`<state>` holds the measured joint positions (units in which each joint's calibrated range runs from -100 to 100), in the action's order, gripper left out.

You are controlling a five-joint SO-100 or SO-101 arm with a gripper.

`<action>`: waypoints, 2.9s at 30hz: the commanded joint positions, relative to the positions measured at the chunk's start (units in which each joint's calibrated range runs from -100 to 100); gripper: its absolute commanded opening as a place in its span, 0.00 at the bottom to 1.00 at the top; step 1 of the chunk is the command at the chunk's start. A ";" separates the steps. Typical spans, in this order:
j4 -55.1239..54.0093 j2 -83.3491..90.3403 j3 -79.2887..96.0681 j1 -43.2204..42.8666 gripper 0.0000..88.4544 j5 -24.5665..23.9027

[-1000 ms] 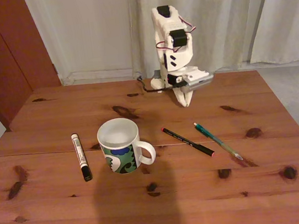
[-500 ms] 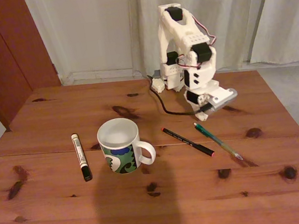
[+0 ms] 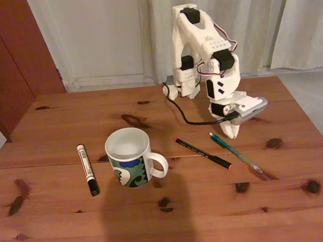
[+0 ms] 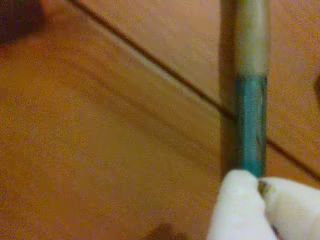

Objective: Clean up the desk and place the pens and markers into the cup

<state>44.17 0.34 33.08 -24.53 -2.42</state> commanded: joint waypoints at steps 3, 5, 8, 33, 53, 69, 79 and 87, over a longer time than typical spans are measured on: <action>-7.74 0.28 2.27 0.05 0.01 -0.73; -9.72 0.28 3.44 0.05 0.01 -0.78; -9.89 0.28 3.80 0.05 0.01 -0.62; 18.24 -5.43 -14.86 0.77 0.01 0.95; 13.85 -5.92 -14.41 0.77 0.21 0.58; 6.62 -13.37 -16.40 0.29 0.20 0.43; 5.85 -13.45 -15.50 0.13 0.16 0.79; 5.50 -12.79 -11.17 -0.52 0.01 0.90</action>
<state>50.97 -13.64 21.87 -24.24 -2.03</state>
